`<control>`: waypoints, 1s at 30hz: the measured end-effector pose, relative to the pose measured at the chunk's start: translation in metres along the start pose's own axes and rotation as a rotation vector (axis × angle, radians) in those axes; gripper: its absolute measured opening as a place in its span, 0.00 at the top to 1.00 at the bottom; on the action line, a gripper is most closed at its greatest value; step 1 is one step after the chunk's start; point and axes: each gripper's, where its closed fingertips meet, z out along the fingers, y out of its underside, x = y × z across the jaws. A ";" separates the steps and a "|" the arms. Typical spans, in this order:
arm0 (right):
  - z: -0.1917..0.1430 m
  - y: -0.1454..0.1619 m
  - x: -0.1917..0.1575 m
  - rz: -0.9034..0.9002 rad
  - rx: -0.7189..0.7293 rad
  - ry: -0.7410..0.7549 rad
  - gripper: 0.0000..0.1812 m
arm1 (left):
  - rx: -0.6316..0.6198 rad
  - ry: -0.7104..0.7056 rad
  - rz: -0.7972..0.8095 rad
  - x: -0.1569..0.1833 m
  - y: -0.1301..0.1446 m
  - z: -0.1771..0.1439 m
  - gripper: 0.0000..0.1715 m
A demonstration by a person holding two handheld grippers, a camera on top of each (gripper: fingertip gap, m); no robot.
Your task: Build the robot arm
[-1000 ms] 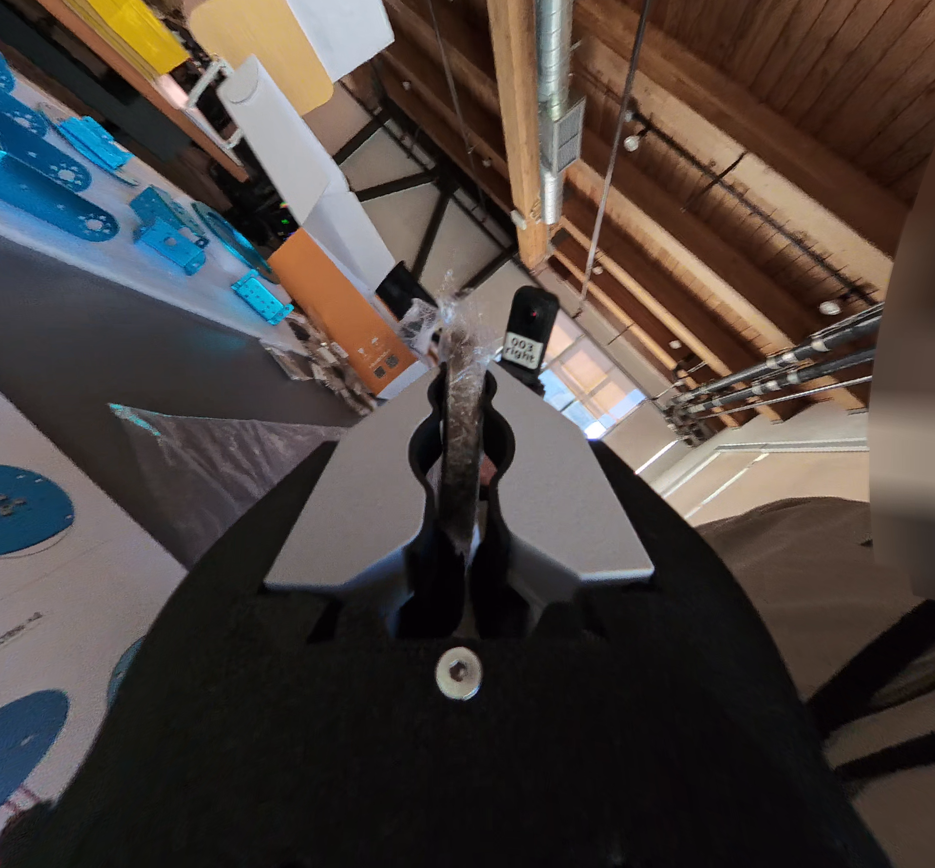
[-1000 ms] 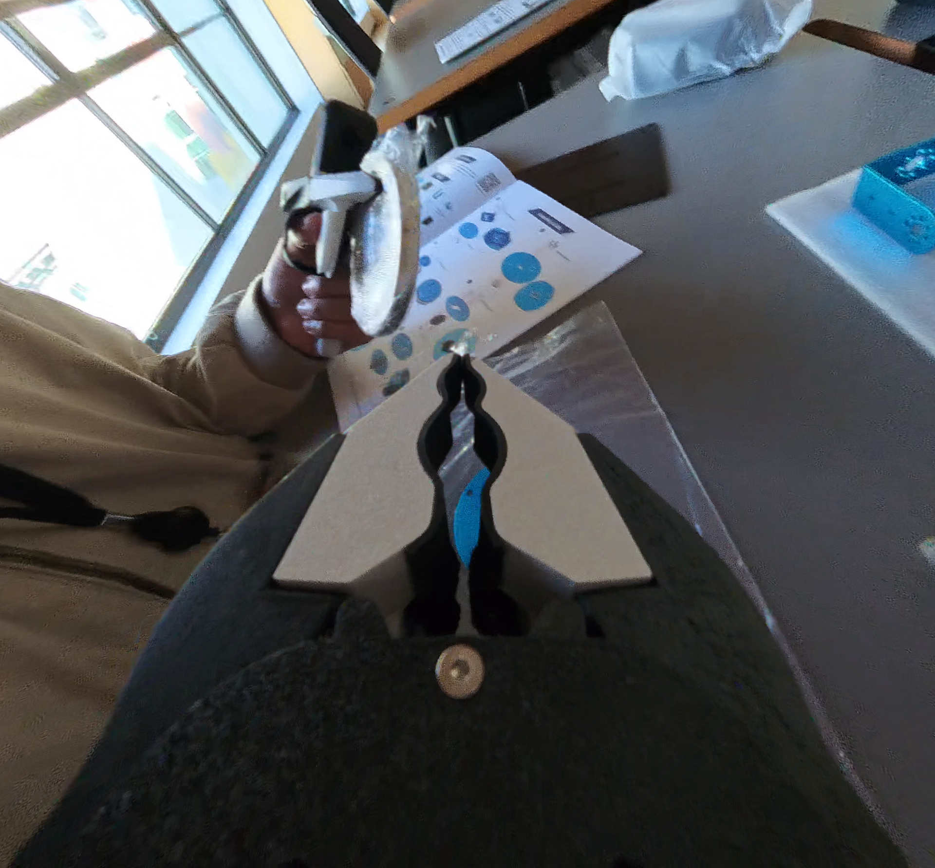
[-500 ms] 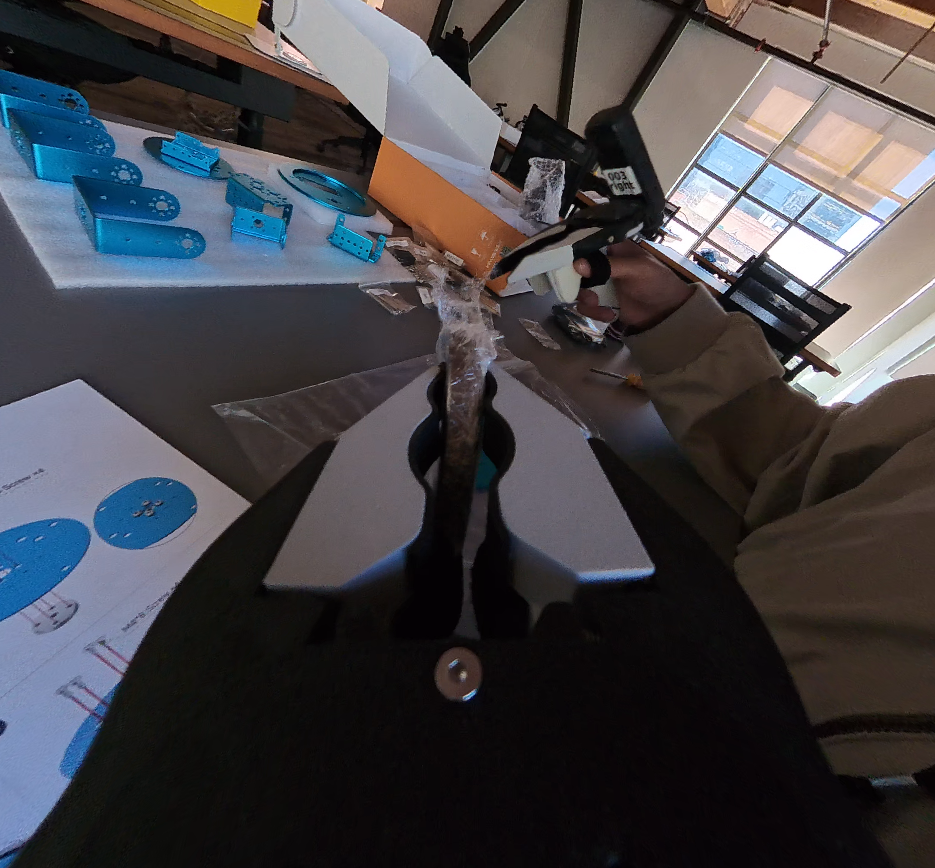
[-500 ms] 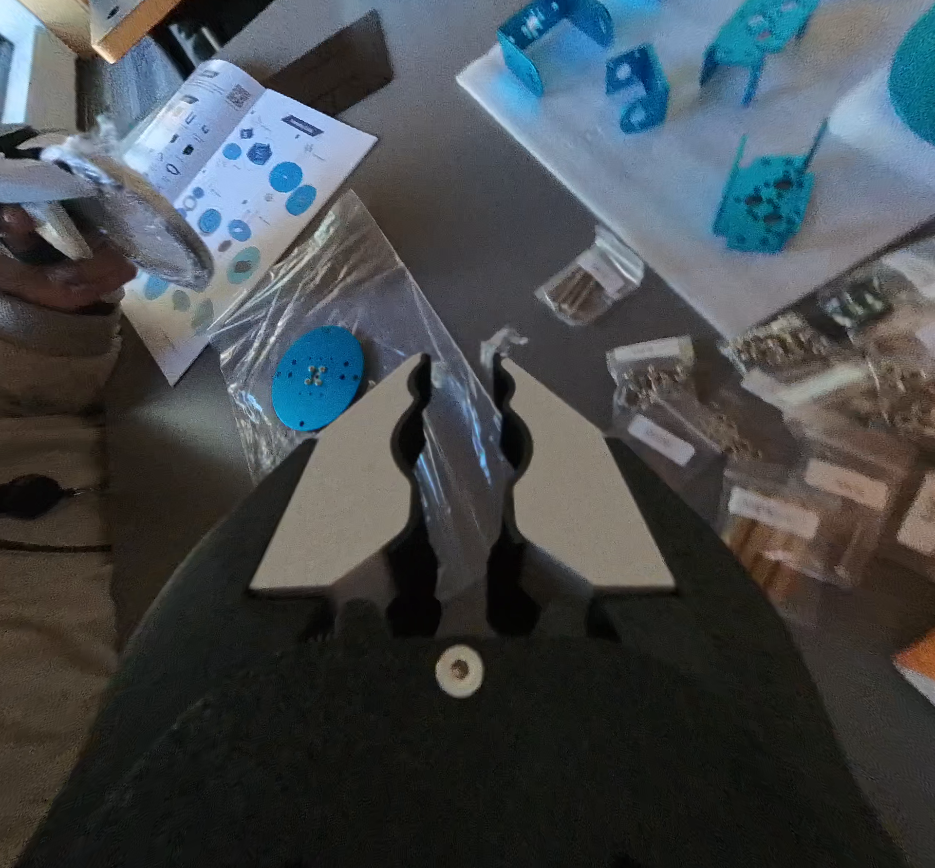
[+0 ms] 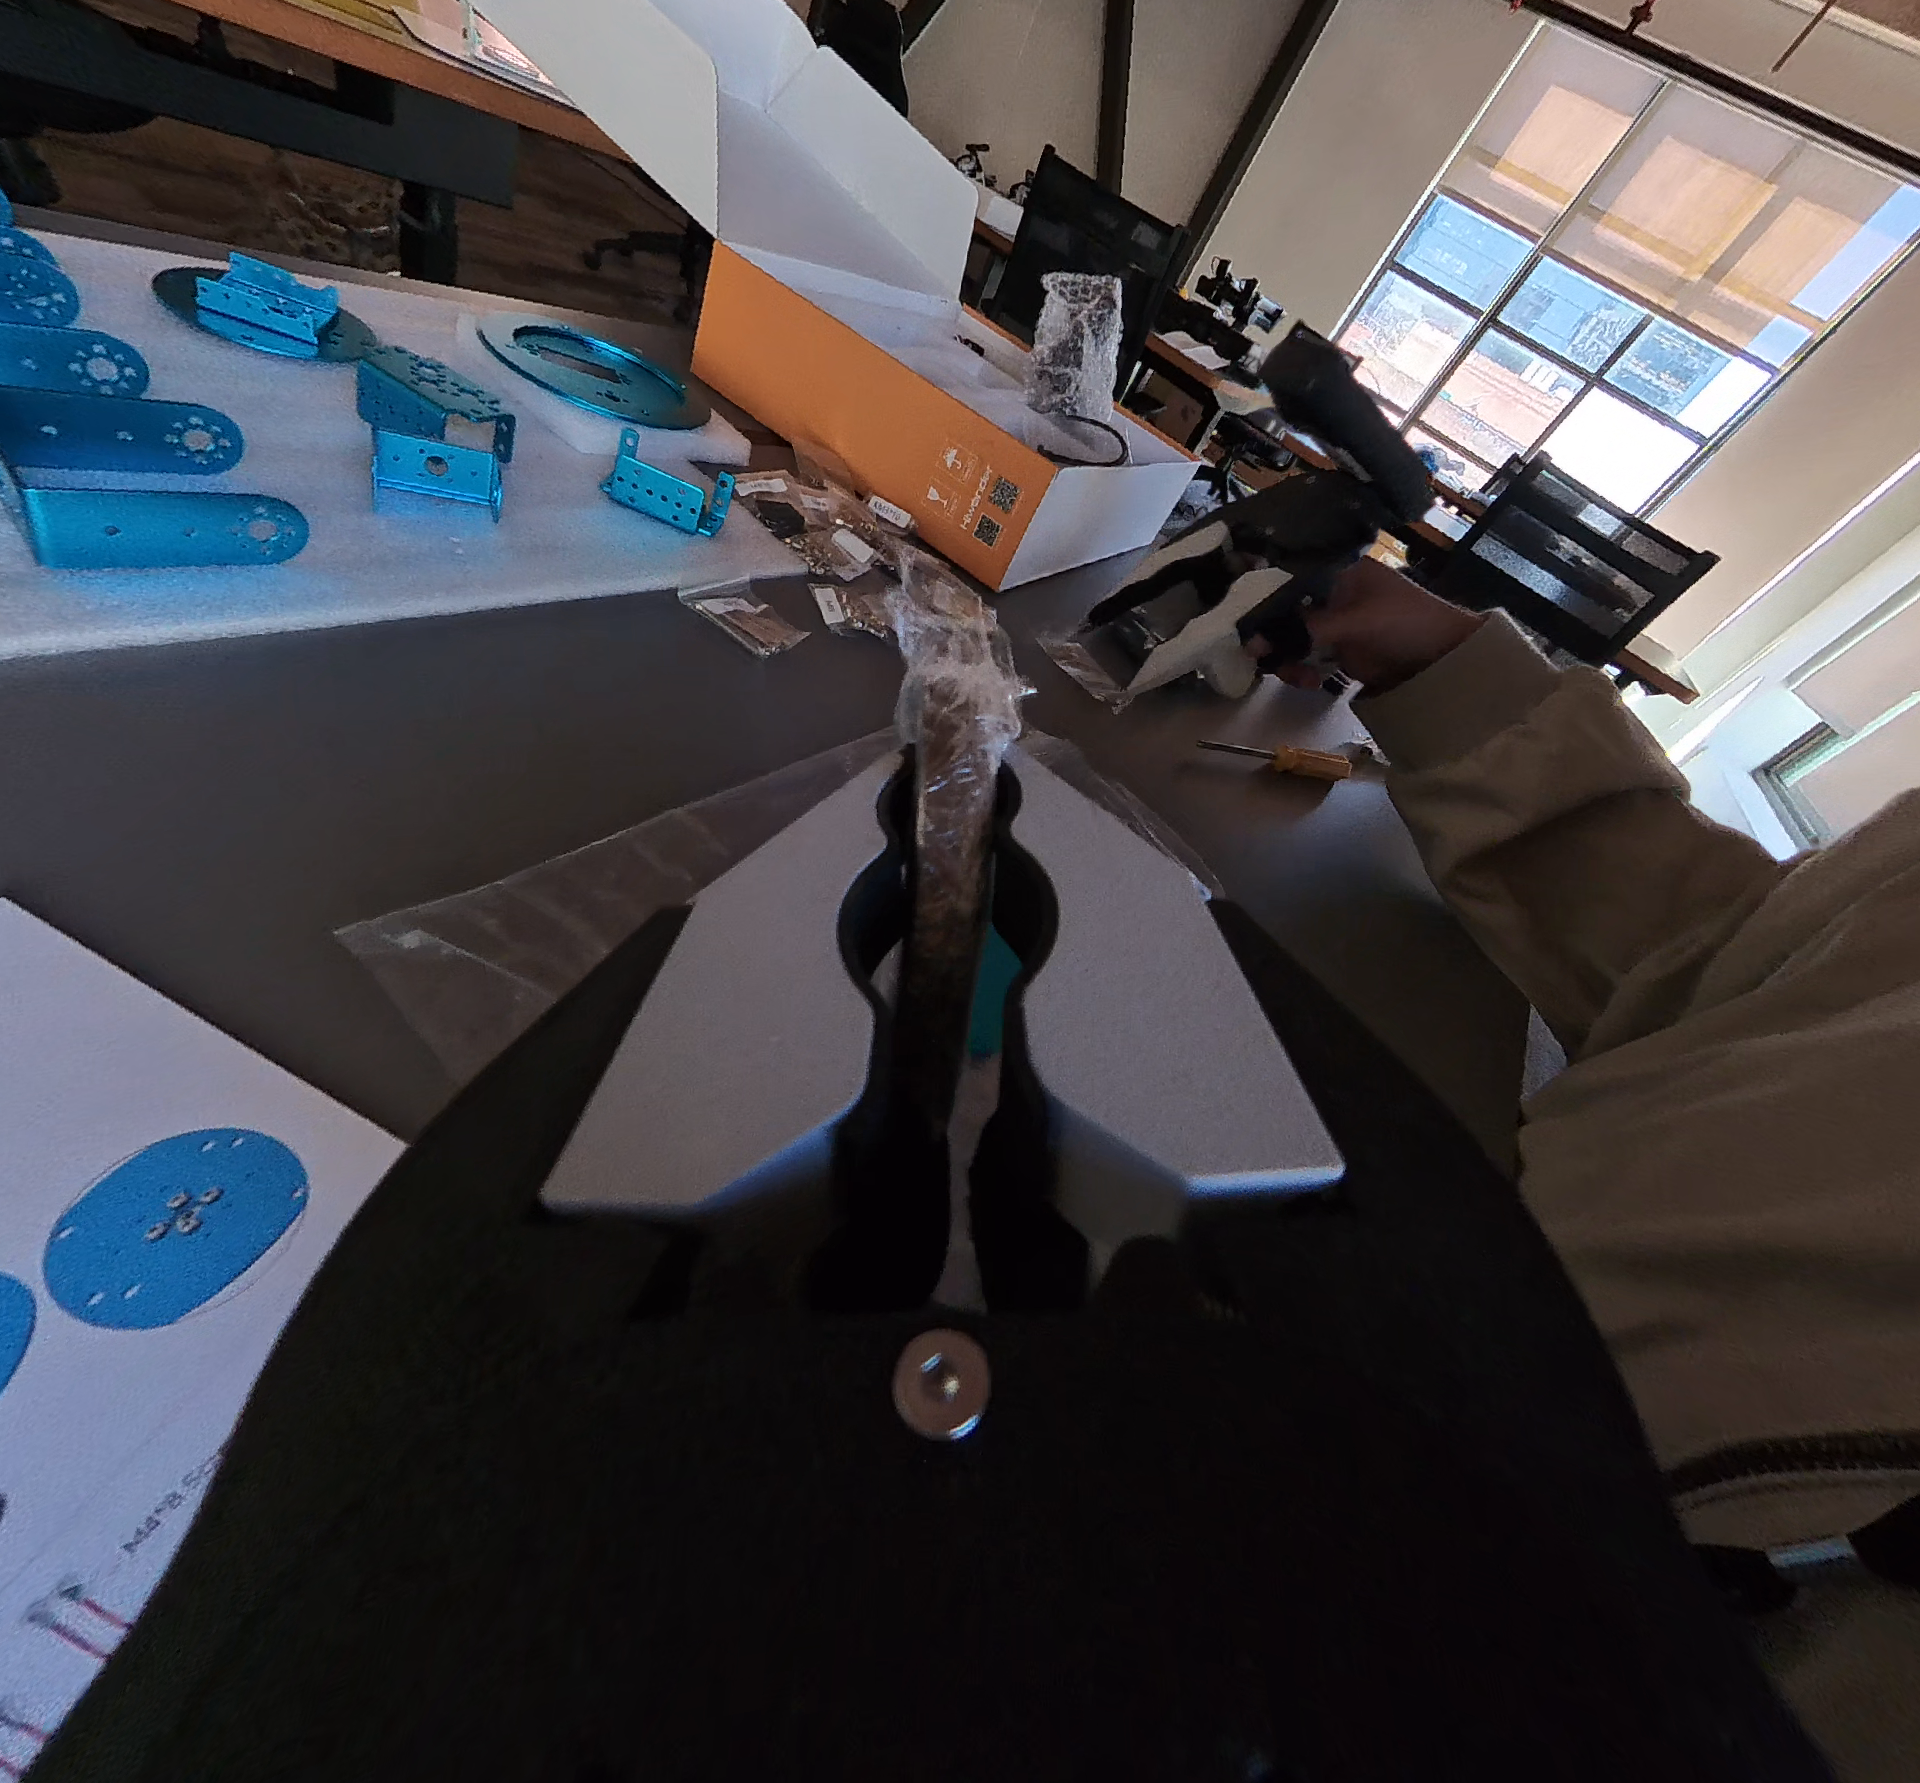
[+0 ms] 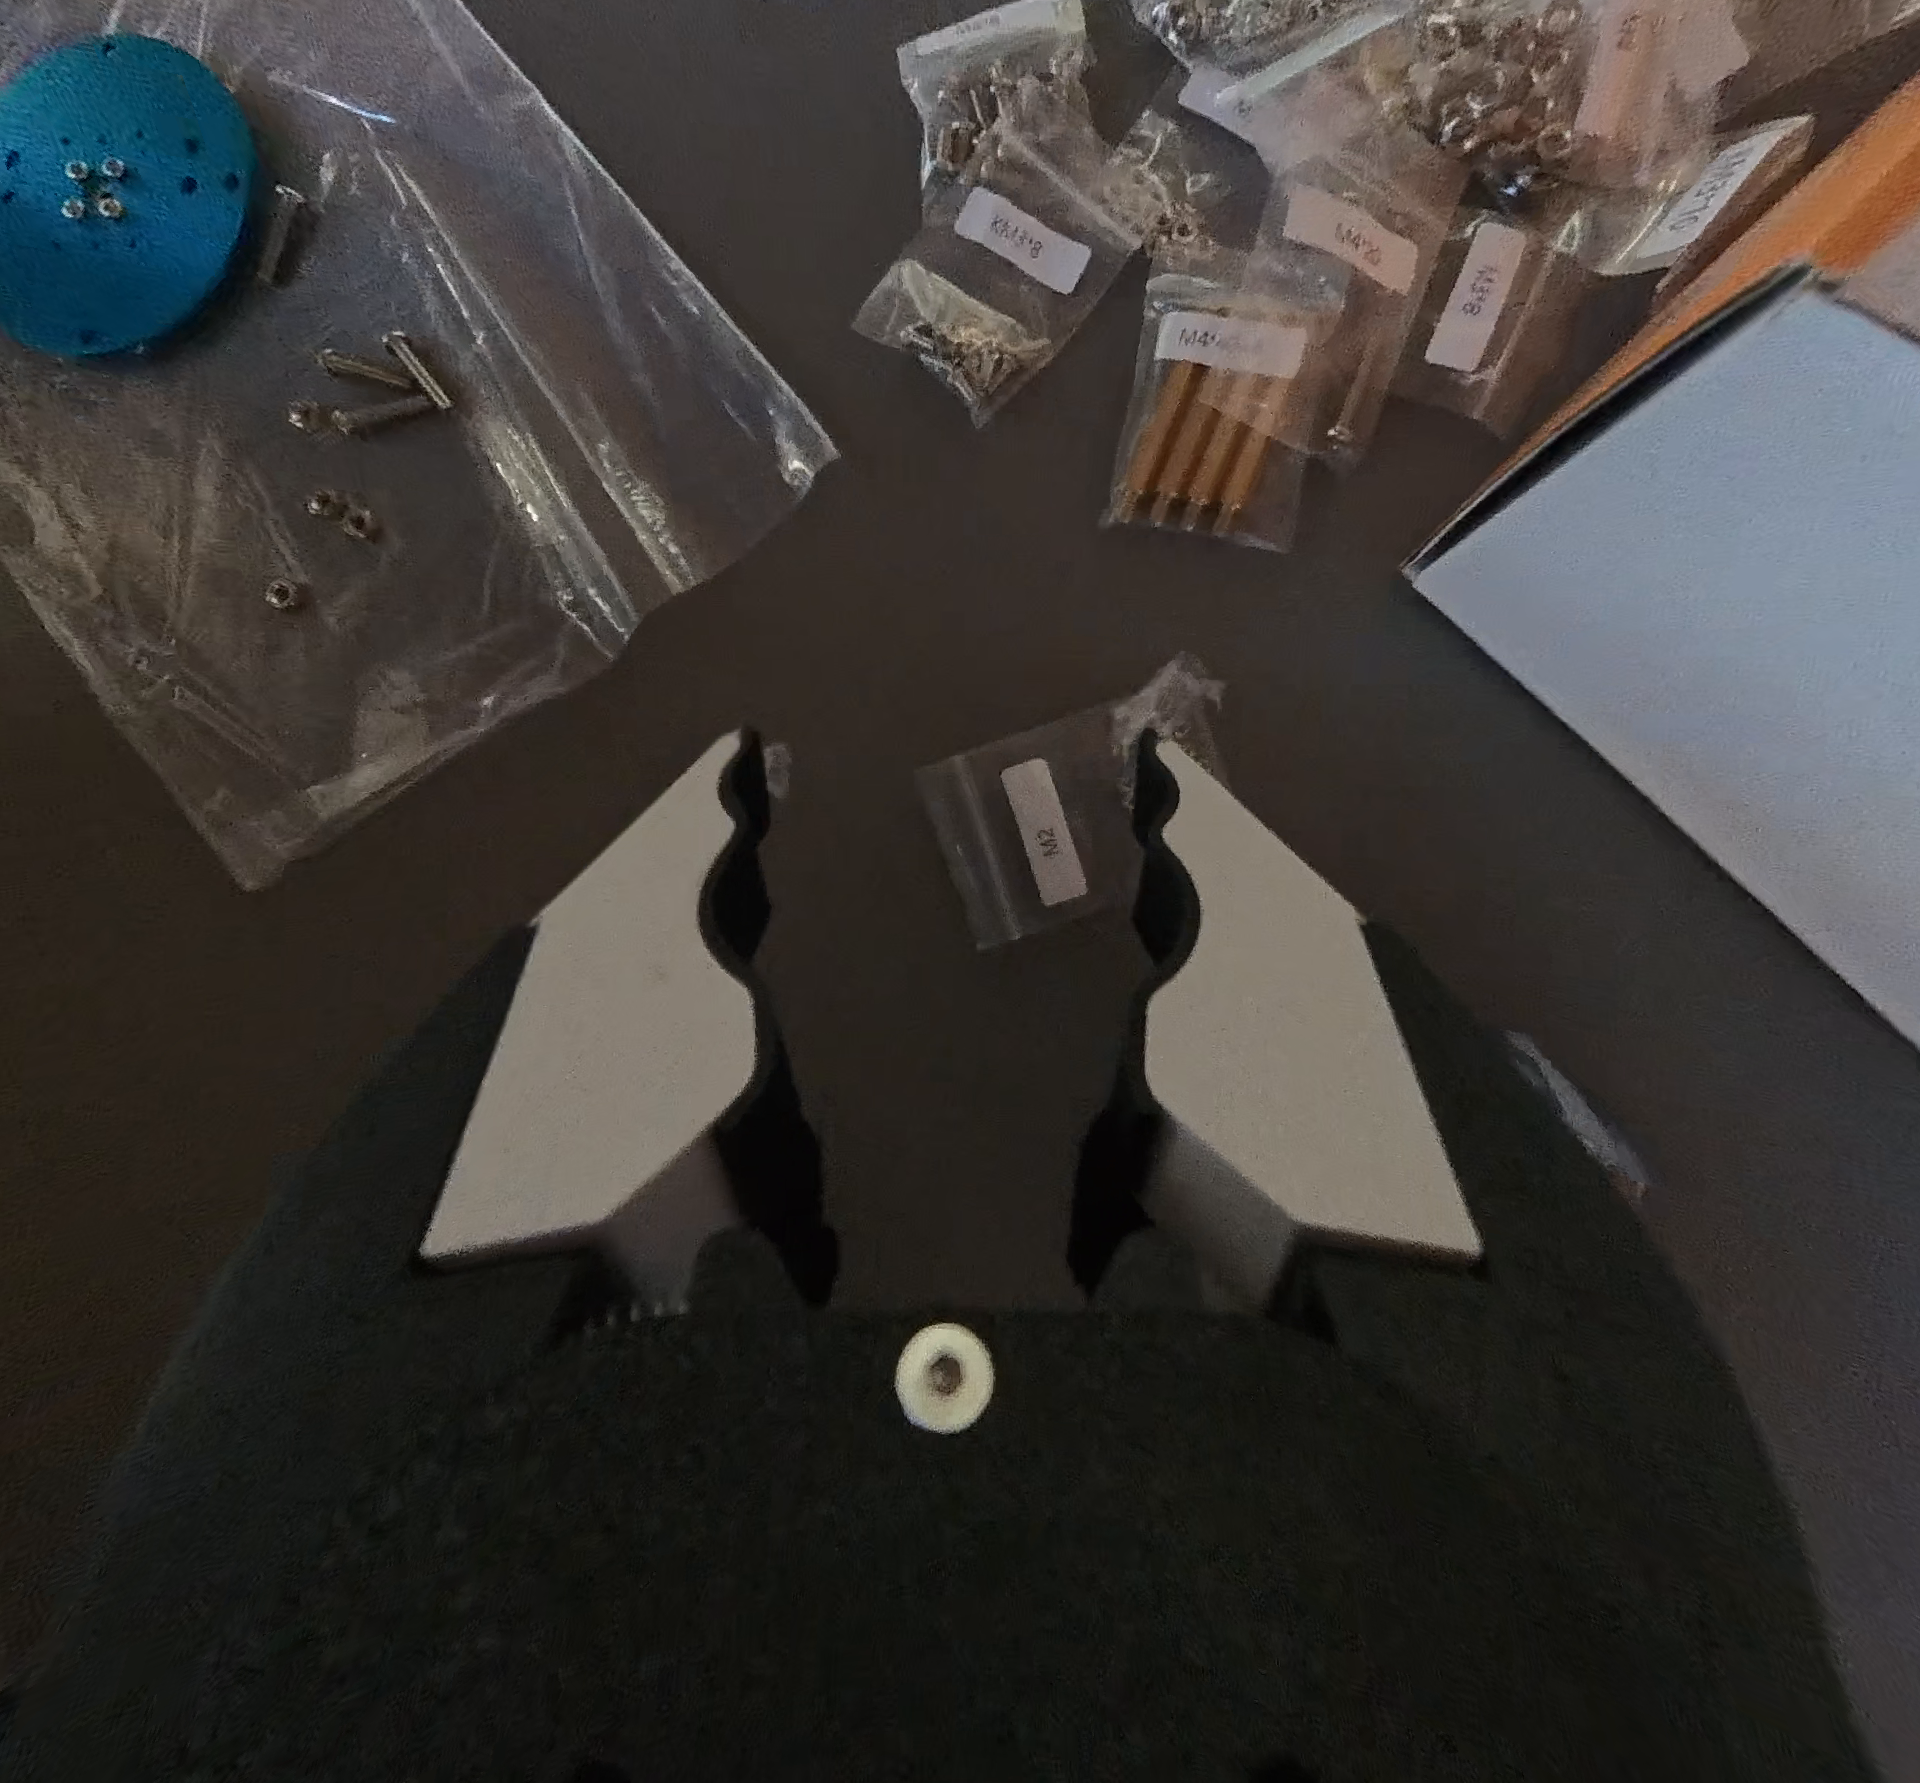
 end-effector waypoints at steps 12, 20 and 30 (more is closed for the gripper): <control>-0.054 0.013 0.001 0.152 0.144 -0.034 1.00 | -0.025 0.012 -0.037 -0.010 -0.003 0.005 0.95; -0.079 -0.019 -0.032 0.164 0.465 -0.280 1.00 | -0.004 0.016 -0.022 0.014 0.005 -0.005 0.95; -0.076 0.006 -0.045 0.059 0.336 -0.163 1.00 | 0.037 -0.033 0.045 0.062 0.005 -0.043 0.95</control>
